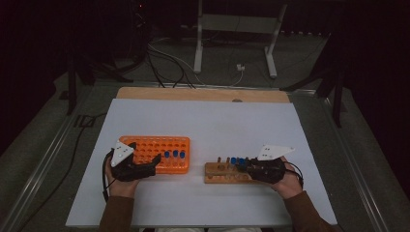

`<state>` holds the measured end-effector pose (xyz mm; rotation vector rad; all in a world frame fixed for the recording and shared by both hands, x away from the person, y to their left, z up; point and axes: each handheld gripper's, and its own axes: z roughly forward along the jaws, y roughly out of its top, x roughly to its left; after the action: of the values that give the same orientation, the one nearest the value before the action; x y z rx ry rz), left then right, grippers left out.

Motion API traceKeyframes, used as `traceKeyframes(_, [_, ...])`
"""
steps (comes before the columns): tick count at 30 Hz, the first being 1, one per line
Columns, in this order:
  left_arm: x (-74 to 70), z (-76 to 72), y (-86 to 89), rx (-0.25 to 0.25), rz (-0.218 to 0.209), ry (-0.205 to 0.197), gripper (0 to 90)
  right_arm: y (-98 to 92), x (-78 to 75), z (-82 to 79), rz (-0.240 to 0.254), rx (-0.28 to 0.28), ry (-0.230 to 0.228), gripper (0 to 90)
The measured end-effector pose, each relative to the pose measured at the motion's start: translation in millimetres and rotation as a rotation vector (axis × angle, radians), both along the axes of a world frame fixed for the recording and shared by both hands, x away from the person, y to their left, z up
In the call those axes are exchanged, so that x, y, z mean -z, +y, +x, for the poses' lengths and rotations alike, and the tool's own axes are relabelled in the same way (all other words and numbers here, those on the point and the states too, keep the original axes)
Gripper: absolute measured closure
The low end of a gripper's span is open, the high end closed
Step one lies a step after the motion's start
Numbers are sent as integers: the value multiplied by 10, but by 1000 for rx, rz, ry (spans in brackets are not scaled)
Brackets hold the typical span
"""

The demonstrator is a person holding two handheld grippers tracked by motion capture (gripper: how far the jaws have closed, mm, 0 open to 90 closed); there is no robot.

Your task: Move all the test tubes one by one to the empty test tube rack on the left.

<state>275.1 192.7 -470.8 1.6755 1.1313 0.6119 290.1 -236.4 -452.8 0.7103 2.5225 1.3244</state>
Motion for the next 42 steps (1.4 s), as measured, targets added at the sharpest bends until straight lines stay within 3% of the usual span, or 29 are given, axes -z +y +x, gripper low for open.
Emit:
traceKeyframes(4, [2,1,-2,1,0,-1,7,-5,-17,-3,0,-1,2,764])
traceKeyframes(21, [15,9,-17,13,4,0,7,-103,-204,-4,91,10,-5,764])
traceKeyframes(42, [16,8,-28,25,4,-5,6,-247,-429,14,168,36,-8,764])
